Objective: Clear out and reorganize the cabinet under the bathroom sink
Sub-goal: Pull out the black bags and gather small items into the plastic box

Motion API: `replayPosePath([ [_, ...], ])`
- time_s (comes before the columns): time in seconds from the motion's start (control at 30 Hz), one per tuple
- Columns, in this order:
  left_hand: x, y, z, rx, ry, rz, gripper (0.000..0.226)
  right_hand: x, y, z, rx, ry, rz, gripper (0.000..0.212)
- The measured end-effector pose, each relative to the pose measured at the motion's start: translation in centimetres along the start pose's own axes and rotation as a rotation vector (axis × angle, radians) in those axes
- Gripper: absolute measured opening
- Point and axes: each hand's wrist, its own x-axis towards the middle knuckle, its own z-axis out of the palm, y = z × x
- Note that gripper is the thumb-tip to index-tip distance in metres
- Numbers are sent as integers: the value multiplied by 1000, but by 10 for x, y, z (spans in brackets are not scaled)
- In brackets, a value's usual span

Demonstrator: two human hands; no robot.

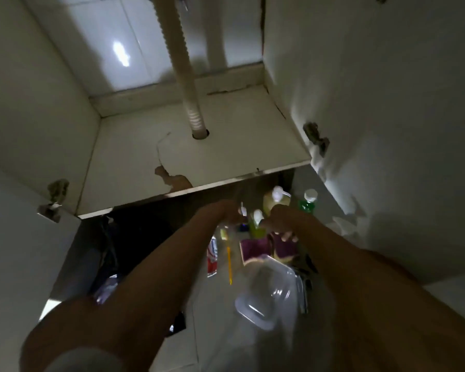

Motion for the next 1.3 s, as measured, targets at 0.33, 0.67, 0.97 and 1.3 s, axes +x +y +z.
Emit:
replayPosePath([
  [0.33,40,-28,149,-314,-290,-126,51,11,78,119,-32,-135,413,39],
  [0.67,25,-38,154,-542,-366,-210,25,7,83,136,241,-79,380,26],
  [0.97,-25,-113,173,-729,-287,-352,20,25,37,151,84,-259,214,41],
  [1.3,-44,-148,204,-816,-214,-391,33,78,-4,172,-151,90,30,40],
])
